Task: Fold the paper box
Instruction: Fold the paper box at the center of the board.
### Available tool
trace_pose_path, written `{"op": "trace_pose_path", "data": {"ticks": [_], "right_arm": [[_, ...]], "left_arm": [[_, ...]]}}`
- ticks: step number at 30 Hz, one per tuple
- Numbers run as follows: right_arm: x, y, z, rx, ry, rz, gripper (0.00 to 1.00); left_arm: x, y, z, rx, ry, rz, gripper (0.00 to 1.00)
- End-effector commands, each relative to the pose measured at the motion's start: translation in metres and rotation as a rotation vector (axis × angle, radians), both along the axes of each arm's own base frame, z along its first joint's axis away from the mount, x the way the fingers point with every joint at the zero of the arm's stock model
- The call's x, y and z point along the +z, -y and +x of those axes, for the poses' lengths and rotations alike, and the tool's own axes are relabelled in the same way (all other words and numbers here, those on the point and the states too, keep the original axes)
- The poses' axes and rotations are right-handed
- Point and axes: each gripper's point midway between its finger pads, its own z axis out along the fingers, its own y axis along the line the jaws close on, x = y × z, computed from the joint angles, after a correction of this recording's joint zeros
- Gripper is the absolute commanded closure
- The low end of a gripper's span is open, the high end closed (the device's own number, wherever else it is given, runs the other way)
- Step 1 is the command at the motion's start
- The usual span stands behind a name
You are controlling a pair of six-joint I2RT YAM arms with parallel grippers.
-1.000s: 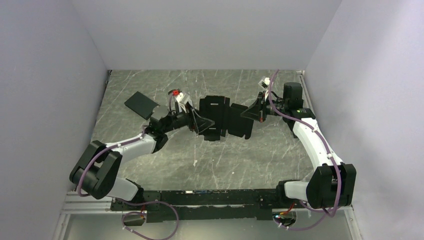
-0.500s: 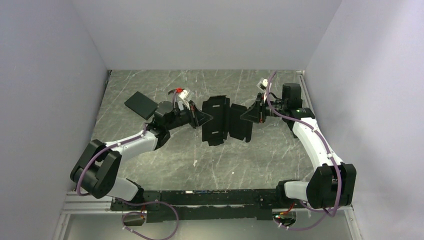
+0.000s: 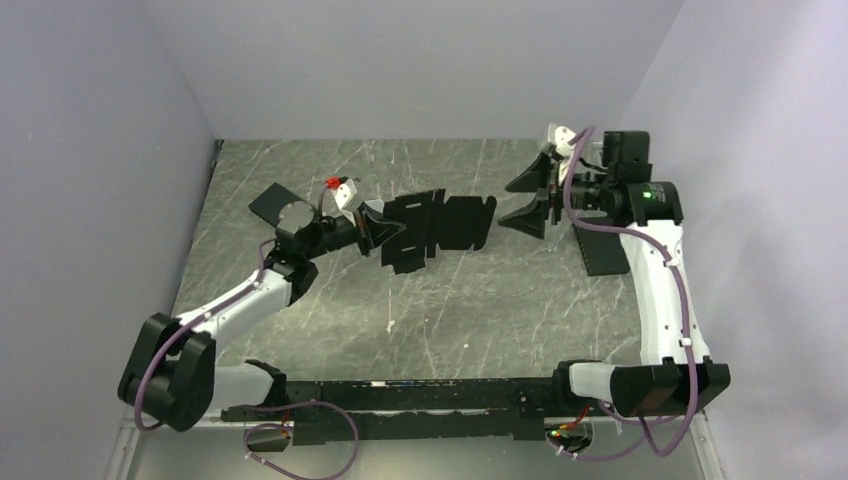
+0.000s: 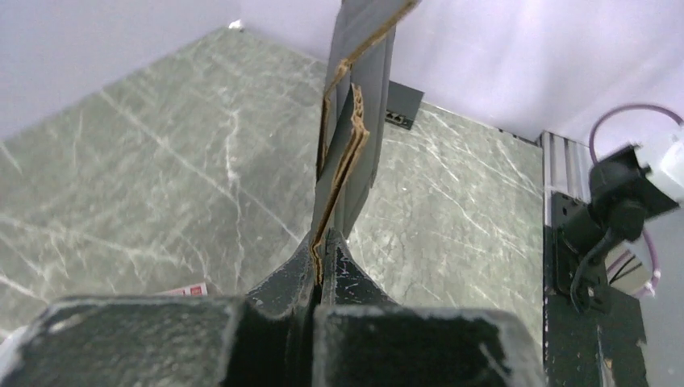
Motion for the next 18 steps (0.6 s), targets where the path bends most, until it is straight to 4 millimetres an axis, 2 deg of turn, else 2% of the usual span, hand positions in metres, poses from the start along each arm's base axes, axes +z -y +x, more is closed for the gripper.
{"op": "trace_pose_path", "data": {"ticks": [1, 3, 6, 8, 10, 11, 15, 18], "right_arm": [[0.022, 0.03, 0.022, -0.133, 0.074, -0.017, 0.21], [0.02, 0.045, 0.046, -0.217, 0.084, -0.03, 0.22], [0.009, 0.055, 0.074, -0.263, 0.139, -0.069, 0.25], [-0.002, 0.052, 0.085, -0.242, 0.146, -0.084, 0.27], [-0.016, 0.039, 0.088, -0.19, 0.157, -0.134, 0.29], [-0.024, 0.028, 0.083, -0.137, 0.162, -0.159, 0.3], [-0.051, -0.023, 0.041, 0.103, 0.188, -0.182, 0.27], [-0.05, -0.04, 0.014, 0.219, 0.183, -0.112, 0.24]], "left_arm": [[0.029, 0.0, -0.033, -0.154, 0.255, 0.061, 1.0], [0.035, -0.002, -0.044, -0.198, 0.307, 0.096, 1.0], [0.045, -0.003, -0.059, -0.264, 0.337, 0.115, 1.0], [0.05, -0.003, -0.067, -0.299, 0.352, 0.111, 1.0], [0.054, -0.002, -0.073, -0.323, 0.358, 0.099, 1.0], [0.055, -0.002, -0.074, -0.324, 0.358, 0.094, 1.0], [0.059, -0.001, -0.073, -0.321, 0.344, 0.059, 1.0], [0.06, 0.001, -0.07, -0.309, 0.323, 0.033, 1.0]]}}
